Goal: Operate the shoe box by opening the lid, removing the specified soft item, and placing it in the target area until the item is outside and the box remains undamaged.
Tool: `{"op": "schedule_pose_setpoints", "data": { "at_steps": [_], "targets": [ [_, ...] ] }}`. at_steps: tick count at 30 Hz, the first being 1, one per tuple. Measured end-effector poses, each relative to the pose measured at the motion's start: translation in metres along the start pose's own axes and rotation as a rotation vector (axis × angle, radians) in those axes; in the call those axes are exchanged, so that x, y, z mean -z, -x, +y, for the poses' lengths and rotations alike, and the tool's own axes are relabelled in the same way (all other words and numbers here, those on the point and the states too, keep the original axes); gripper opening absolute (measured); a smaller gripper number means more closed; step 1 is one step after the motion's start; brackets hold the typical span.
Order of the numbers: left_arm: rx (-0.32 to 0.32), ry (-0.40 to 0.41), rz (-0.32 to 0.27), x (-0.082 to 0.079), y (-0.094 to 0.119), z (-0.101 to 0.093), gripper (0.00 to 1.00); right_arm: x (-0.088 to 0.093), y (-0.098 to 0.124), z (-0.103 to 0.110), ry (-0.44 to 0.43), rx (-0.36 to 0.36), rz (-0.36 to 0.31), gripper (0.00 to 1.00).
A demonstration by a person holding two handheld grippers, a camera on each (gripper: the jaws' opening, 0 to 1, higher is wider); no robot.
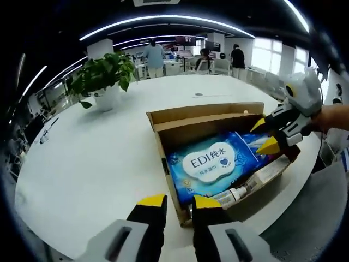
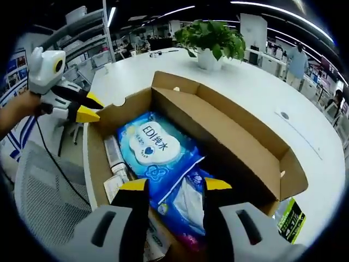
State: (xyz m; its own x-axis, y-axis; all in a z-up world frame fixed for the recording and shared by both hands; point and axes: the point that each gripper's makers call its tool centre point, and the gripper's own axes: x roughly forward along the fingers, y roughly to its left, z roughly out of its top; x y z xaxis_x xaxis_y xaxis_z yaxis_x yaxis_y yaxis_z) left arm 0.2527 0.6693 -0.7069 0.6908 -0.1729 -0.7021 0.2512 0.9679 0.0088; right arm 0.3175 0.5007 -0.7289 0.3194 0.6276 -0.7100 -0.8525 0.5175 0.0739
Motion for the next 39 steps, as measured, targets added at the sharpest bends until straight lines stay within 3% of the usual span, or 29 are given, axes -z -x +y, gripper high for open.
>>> {"op": "schedule_pose_setpoints", "data": {
  "at_steps": [4,15,19,27,33,39],
  "targets": [
    [-0.011,0.013,0.011,0.004,0.000,0.002,0.07,-0.001,-0.009,-0.001,0.010,-0.007,0.009,0.33],
    [-0.008,0.052,0.013,0.004,-0.002,0.001,0.06,-0.001,-0.032,-0.008,0.009,-0.005,0.049,0.23],
    [-0.008,0.066,0.008,0.004,-0.002,0.001,0.06,-0.003,-0.037,-0.010,-0.043,-0.004,0.042,0.18],
    [-0.010,0.052,0.017,0.005,-0.002,0.001,0.06,-0.014,-0.032,-0.007,-0.072,0.009,-0.002,0.00],
    [-0.012,0.043,0.023,0.005,-0.002,0.001,0.06,-0.016,-0.026,-0.001,-0.062,0.013,-0.014,0.00],
    [-0.017,0.024,0.031,0.005,-0.002,0.000,0.06,-0.028,-0.013,0.000,-0.051,0.044,-0.072,0.00]
  ]
}}
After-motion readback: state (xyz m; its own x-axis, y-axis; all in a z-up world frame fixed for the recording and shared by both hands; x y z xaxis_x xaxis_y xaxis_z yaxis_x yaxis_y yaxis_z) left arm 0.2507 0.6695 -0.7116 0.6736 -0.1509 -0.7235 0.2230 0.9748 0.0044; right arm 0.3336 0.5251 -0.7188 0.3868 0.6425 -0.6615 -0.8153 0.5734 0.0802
